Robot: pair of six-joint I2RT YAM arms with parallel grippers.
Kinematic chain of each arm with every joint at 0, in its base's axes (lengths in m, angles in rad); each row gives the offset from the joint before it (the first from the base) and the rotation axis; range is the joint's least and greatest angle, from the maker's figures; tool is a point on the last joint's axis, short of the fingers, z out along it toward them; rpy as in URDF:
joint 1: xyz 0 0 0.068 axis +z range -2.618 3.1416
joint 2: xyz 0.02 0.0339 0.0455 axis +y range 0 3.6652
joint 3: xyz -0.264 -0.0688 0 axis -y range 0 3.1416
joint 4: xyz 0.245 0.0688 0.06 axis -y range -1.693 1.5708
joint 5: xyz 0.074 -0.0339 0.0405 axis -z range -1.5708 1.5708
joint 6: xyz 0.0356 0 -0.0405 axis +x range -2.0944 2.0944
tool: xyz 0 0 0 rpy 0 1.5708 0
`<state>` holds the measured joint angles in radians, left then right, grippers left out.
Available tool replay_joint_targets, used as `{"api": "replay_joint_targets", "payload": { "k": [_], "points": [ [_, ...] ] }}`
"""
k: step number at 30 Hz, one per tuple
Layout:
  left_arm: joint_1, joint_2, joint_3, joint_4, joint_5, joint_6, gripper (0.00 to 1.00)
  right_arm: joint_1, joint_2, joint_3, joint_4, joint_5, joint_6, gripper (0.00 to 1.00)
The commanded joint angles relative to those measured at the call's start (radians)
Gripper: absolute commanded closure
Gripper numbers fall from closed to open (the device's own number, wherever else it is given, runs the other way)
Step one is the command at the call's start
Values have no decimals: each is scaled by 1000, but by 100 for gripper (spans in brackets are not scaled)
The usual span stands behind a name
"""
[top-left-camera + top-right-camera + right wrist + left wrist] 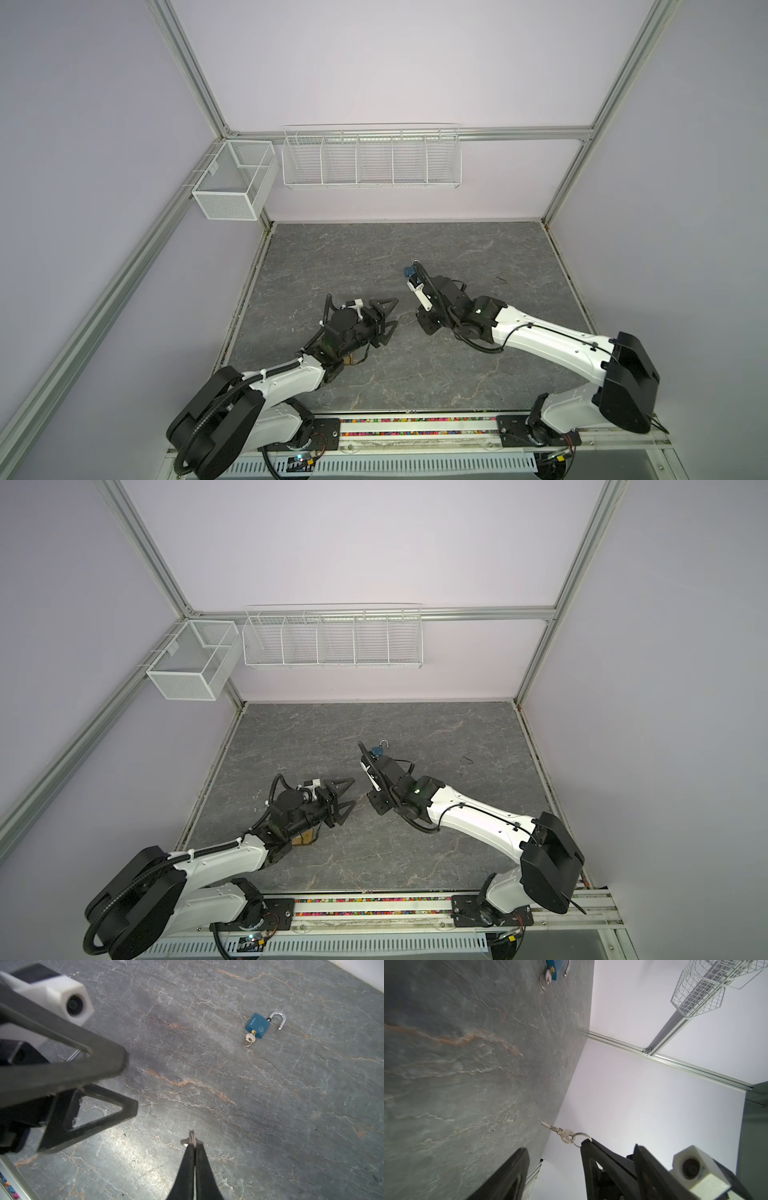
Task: Unlock with the key
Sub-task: 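Lift the key with the right gripper while the left arm reaches in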
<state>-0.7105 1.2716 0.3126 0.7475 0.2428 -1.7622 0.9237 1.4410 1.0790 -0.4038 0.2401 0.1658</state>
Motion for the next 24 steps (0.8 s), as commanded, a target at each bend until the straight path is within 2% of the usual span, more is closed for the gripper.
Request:
{"api": "replay_joint_targets", "payload": {
  "k": [1,4,9,14,24],
  "points": [
    [-27,68,34,186,-26,-108,25,1,-35,9,-23,35,18,93],
    [-46,131,69,219,-6,-138,28,1,-49,9,-22,53,20,93],
    [-67,239,93,370,-9,-235,35,1,-44,33,-20,68,16,93],
    [-89,305,99,447,-19,-244,34,1,-40,48,-38,84,5,93],
    [-117,433,92,644,-73,-267,33,1,-128,-11,-11,87,-8,93]
  ]
}}
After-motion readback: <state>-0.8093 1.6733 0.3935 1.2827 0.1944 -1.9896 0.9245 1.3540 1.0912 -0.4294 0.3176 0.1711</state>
